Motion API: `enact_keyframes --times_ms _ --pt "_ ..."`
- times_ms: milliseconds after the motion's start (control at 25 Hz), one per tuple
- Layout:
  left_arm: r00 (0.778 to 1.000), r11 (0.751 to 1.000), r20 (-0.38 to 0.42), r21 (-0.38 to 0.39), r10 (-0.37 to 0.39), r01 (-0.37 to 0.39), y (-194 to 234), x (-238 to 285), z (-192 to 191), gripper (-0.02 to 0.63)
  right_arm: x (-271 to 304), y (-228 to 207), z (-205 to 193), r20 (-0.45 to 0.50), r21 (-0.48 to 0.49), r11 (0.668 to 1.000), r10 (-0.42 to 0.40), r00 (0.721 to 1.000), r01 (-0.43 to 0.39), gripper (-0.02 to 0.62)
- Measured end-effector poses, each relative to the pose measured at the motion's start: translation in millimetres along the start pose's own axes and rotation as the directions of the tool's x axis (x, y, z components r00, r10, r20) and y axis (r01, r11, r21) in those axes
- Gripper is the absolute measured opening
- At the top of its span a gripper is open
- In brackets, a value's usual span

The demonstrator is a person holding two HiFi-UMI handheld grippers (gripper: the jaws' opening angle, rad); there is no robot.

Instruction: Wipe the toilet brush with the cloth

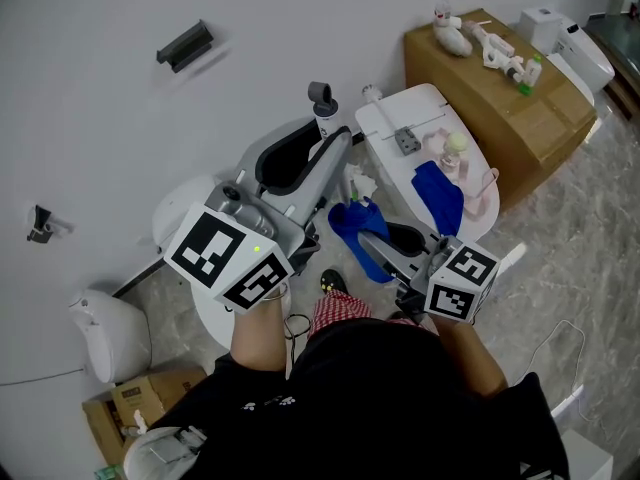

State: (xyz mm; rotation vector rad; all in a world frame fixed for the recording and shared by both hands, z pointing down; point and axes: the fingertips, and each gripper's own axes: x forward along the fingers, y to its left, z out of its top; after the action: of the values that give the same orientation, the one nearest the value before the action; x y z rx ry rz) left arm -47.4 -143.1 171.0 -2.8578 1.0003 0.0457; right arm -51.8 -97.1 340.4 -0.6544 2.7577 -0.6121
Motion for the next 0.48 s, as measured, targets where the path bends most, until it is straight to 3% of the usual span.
enact_keyframes --times_ms 480 --pt "1.0 1.0 0.009 0.001 -0.01 0.01 -1 -3 6 0.092 -31 9 89 0.218 -0.079 0.996 -0.014 0.976 0.032 0.064"
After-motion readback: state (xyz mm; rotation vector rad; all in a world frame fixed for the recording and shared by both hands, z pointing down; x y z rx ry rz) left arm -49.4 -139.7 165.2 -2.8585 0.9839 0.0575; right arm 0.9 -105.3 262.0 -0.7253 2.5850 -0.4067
